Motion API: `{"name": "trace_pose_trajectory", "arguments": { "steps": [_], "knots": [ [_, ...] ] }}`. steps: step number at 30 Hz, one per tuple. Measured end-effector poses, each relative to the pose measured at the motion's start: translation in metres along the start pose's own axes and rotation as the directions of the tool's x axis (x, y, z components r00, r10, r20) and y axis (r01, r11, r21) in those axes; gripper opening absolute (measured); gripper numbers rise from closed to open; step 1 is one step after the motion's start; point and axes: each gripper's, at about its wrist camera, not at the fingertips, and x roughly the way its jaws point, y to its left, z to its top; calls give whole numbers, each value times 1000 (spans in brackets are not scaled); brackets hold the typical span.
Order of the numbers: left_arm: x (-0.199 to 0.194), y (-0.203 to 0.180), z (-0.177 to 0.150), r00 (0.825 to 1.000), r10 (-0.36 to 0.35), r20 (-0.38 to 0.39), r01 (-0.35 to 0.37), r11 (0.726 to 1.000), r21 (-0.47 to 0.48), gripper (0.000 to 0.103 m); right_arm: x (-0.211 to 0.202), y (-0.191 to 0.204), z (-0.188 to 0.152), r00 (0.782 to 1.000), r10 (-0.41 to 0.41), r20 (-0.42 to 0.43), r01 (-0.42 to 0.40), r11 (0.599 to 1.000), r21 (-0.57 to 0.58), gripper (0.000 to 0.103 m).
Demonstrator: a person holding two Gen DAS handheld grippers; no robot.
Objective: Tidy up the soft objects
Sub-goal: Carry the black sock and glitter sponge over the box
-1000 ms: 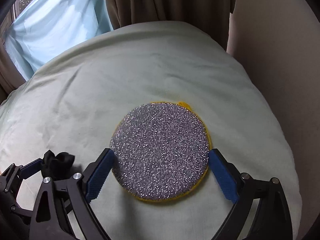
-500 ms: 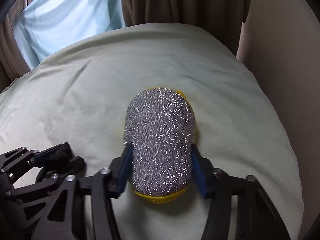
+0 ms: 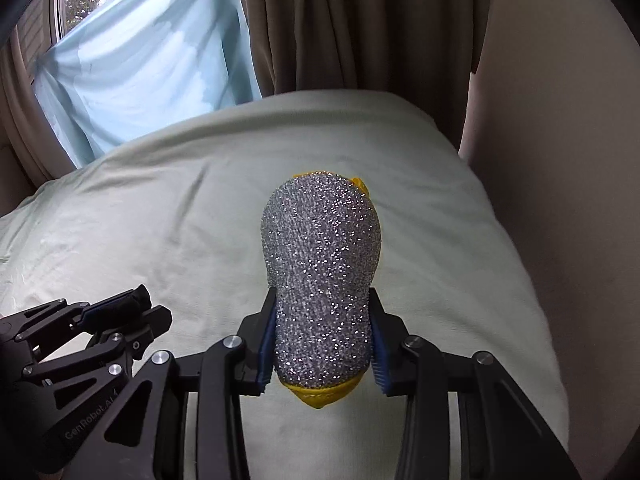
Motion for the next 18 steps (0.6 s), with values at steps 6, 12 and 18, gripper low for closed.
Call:
{"name": "trace_pose_trajectory", "arguments": {
  "steps": [6,12,18],
  "knots": [
    [-70,2,21,1000,-18,25,19,999,-28,27,-72,20,21,1000,-10,21,10,1000,-10,36],
    [-152,19,33,998,-20,63,23,999,-48,27,-149,56,44,999,-2,46,3,1000,-17,36],
    [-230,57,33,996,-9,83,17,995,-95,27,-214,116,56,997,41,61,-39,998,-40,36]
  ]
}}
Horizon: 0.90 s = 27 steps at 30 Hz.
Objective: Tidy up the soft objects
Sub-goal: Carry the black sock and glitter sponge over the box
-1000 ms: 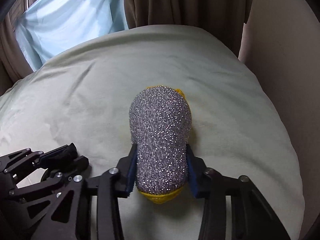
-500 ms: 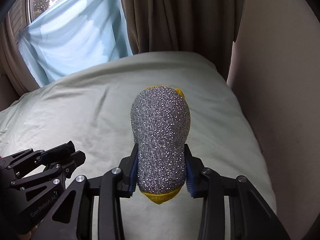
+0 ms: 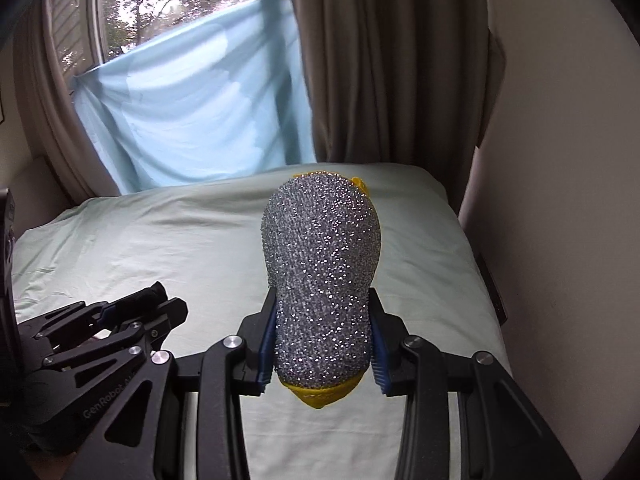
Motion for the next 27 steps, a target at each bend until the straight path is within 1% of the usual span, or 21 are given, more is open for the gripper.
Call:
{"name": "trace_pose_trajectory", "arguments": {
  "steps": [4,8,11,15,18,22,27],
  "knots": [
    [-48,34,2,1000,21,18,-21,1000,-17,27,-28,45,6,999,43,8,-43,999,-9,36],
    [-91,78,-4,999,45,27,-43,998,-46,27,-44,95,4,997,79,10,-79,996,-34,36],
    [-112,113,-10,997,77,28,-75,996,-57,27,-46,132,-1,995,101,1,-101,994,-43,36],
    [-136,167,-15,993,111,24,-109,990,-88,27,-39,175,-7,992,126,-22,-127,990,-64,36],
    [-151,203,-25,991,136,17,-133,985,-110,27,-31,206,-16,988,142,-55,-146,986,-81,36],
    [-158,246,-40,987,163,-1,-162,980,-120,27,-18,242,-30,981,161,-107,-169,983,-77,36],
    [-155,298,-61,983,176,-55,-182,973,-139,27,7,273,-51,968,172,-184,-181,983,-31,36]
  ]
}}
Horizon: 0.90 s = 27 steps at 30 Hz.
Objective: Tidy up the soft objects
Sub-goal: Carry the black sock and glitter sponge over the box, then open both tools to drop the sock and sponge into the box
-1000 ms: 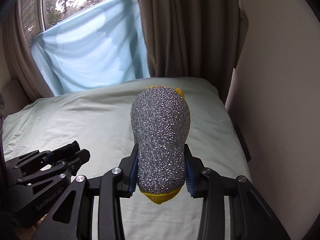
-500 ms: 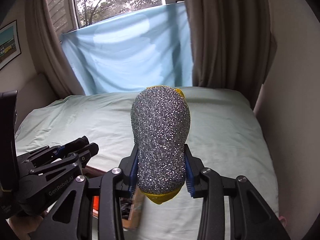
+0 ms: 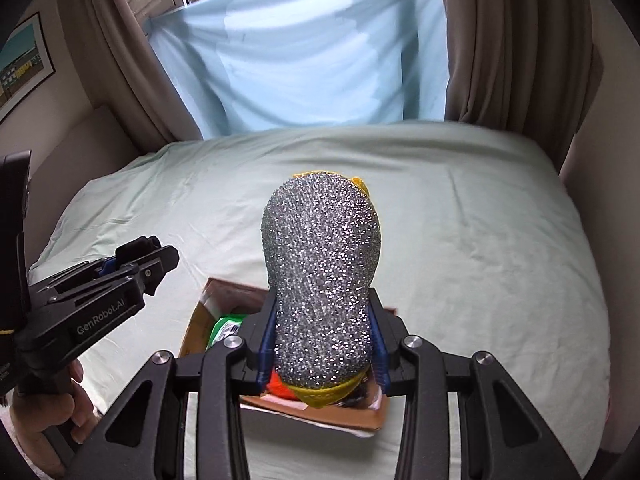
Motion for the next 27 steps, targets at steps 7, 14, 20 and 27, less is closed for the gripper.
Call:
{"name": "trace_pose_trajectory", "arguments": {
  "steps": [7,14,20,27],
  "knots": [
    [43,46,-28,992,9,-126,-2,998,60,27,56,22,-31,992,24,-127,-9,993,119,36],
    [98,52,-55,967,-7,-255,33,994,101,27,106,18,-48,967,78,-242,-35,984,175,36],
    [146,47,-77,941,-11,-339,67,986,154,27,150,32,-49,944,88,-319,-69,995,71,36],
    [180,42,-97,904,-22,-428,123,970,210,32,177,36,-49,930,51,-364,-51,999,8,54]
  ]
}}
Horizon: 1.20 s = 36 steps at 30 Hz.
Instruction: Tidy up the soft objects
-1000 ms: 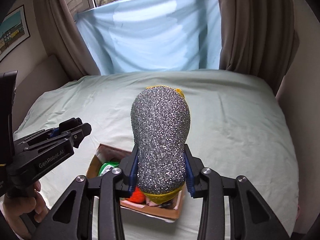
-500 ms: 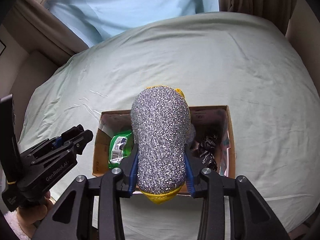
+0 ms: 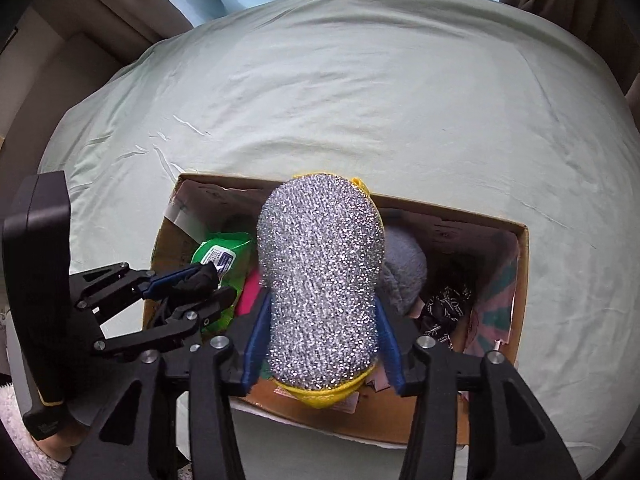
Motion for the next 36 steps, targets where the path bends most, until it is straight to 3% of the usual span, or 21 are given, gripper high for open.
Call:
{"name": "trace_pose_trajectory", "arguments": {
  "steps": [2,3,6,8,14,23,29,36],
  "knots": [
    [8,1,-1,999,-39,-20,39,999,-5,72,0,0,1,999,-44,14,44,999,-19,87],
    [10,0,-2,999,-39,-31,39,999,-2,101,0,-1,1,998,-61,20,61,998,-26,93],
    [11,-2,-4,1000,-10,-28,10,1000,8,103,-4,-10,1,995,-93,20,94,996,-8,96],
    [8,-3,-6,999,-34,-8,34,999,13,103,-5,-16,0,995,-103,15,103,995,14,96],
    [8,-10,-8,1000,-14,-22,15,999,42,103,-7,-22,-7,994,-112,1,112,993,27,96],
    [-22,-16,-13,1000,26,16,-27,999,28,103,-38,-20,-13,996,-73,46,72,997,29,96],
    [-78,-26,-16,991,114,65,-114,994,-1,103,-105,-20,-31,991,-44,126,42,999,14,96],
    [-180,-50,-14,970,132,206,-122,991,-57,103,-214,-24,-51,960,-35,277,22,998,51,96]
  ]
}}
